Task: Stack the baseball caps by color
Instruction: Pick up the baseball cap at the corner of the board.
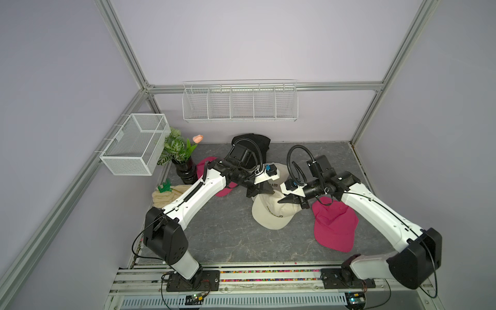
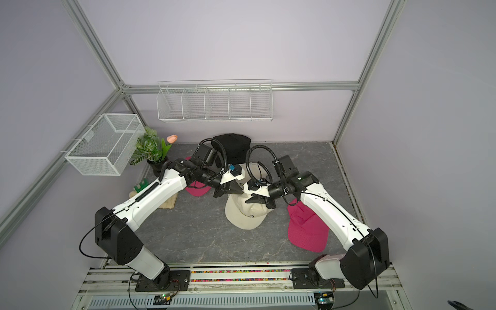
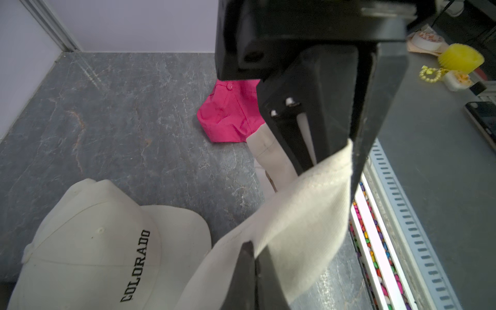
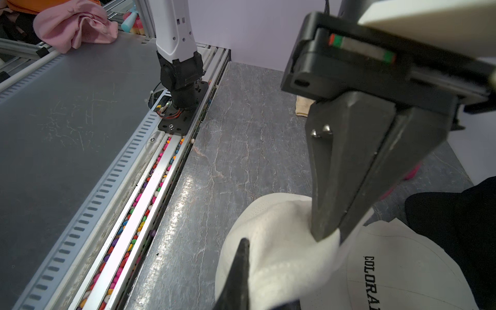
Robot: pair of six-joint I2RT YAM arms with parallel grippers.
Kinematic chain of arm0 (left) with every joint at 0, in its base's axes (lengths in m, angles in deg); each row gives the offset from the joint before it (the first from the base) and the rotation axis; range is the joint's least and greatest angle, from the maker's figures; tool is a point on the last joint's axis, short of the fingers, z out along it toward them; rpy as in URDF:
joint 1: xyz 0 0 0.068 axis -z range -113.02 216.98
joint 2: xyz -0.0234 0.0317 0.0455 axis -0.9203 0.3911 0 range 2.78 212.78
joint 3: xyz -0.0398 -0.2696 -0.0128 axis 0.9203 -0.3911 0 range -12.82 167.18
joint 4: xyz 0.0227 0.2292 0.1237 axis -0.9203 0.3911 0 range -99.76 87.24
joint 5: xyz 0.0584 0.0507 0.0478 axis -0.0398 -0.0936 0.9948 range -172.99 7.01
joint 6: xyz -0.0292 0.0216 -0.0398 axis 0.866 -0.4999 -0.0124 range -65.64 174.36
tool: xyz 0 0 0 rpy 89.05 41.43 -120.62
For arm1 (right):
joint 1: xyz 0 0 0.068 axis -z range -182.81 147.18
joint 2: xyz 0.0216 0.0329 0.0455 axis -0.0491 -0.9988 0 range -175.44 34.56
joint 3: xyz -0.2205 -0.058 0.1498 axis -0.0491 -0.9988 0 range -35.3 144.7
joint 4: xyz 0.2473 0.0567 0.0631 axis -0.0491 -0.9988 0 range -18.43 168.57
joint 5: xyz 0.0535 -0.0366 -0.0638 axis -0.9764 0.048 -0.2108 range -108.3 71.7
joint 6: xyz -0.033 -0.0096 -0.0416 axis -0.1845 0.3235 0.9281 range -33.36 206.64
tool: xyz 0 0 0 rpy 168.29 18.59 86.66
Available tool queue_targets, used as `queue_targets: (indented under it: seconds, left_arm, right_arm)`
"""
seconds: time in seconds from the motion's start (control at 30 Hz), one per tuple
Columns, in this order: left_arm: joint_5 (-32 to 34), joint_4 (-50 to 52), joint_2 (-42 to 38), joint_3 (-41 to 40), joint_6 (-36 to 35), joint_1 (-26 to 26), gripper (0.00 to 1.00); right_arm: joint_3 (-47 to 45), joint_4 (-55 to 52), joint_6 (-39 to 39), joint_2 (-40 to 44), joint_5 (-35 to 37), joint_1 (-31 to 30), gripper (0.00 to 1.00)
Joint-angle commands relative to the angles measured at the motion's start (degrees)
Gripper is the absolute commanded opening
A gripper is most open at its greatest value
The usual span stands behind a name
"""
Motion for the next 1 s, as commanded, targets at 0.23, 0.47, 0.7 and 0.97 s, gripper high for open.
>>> queue_targets:
  seconds: [0.23,0.47,0.7,0.97]
  left_arm:
    - [-3.2,0.2,-13.1,-6.7,-1.6,-5.9,0.0]
    - [-3.6,-7.4,-13.4,-7.6,2.1,-5.6,0.0]
    - [-4.3,-13.0,-16.6,-10.2,7.2,-9.1,0.0]
    - [-6.3,-12.5,-17.7,-10.5,7.1,-10.3,0.0]
  right_arm:
    - [1.0,-9.4,1.2,-0.2,2.3,3.2,0.09]
    - [1.1,-7.3,3.5,-0.8,-4.6,2.9,0.22]
    - [0.2,-10.7,6.8,-2.4,-7.2,4.7,0.29]
    - [-2.7,-8.8,6.8,-2.1,-7.1,5.9,0.35]
